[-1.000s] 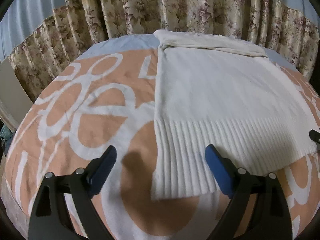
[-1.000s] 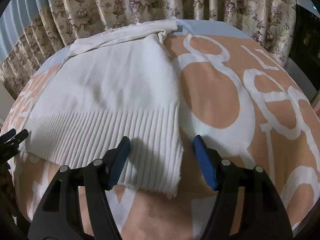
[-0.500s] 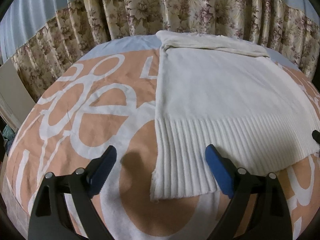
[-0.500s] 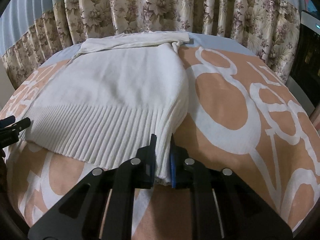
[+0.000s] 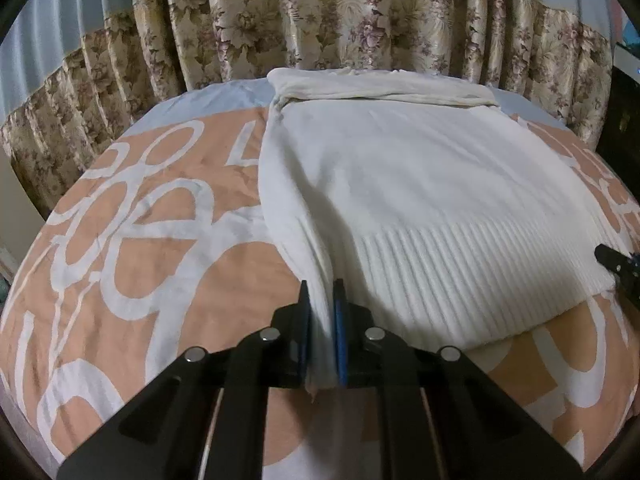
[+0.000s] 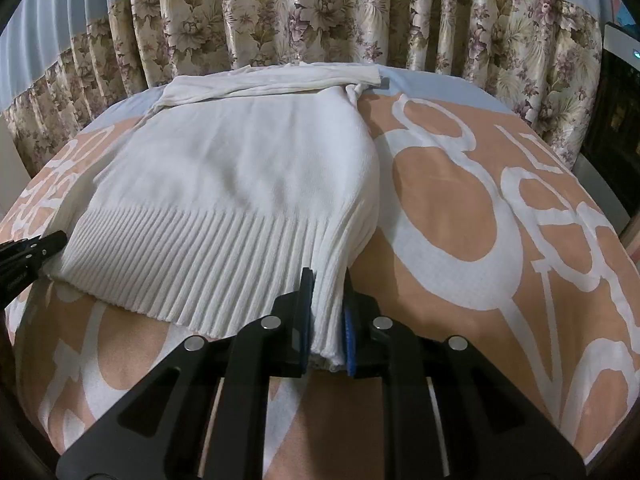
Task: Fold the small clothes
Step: 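Grasp the ribbed hem with the right tool while the left tool grasps it too, then lift the hem with both tools and fold it up toward the collar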
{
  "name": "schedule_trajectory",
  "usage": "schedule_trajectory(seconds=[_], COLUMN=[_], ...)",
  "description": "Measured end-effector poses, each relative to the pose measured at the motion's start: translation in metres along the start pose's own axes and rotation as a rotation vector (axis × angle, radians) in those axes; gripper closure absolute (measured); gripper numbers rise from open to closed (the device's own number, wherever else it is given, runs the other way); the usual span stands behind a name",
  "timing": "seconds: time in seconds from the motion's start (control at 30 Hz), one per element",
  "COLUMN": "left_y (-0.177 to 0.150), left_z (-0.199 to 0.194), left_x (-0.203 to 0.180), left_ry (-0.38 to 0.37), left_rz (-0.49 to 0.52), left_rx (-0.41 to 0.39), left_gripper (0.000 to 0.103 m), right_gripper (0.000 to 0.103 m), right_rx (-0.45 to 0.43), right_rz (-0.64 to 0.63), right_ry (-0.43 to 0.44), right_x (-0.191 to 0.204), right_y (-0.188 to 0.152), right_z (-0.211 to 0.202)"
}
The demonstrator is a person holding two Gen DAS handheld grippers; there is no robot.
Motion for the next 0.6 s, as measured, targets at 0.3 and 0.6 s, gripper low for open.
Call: schedule_trajectory(seconds=[0.3,0.6], left_y=[0.003,0.007], left_z=[-0.01,-0.051], left_x=[0.013,0.027], left_ry=[0.002,-0.023], left_rz=[-0.033,-0.033], left_rx=[-0.02,-0.053], left_gripper=[0.093,0.093], right_gripper=[0.093,0.094], right_rx=[-0.055,-0.121], right_rz=[0.045,0.021], right_ry=[0.046,0.069], right_x=[-0.004,0.004], right_y=[0.005,0.019], right_z=[-0.017,-0.058])
Point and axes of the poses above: each gripper's, at about its wrist camera, not at the fingertips, and z roughly the way its jaws point, x to its left, y to its top, the point moved 6 cm from there along z, roughly the way its jaws point, and after that the axes turned 5 degrees about y, right-handed, at the moved point
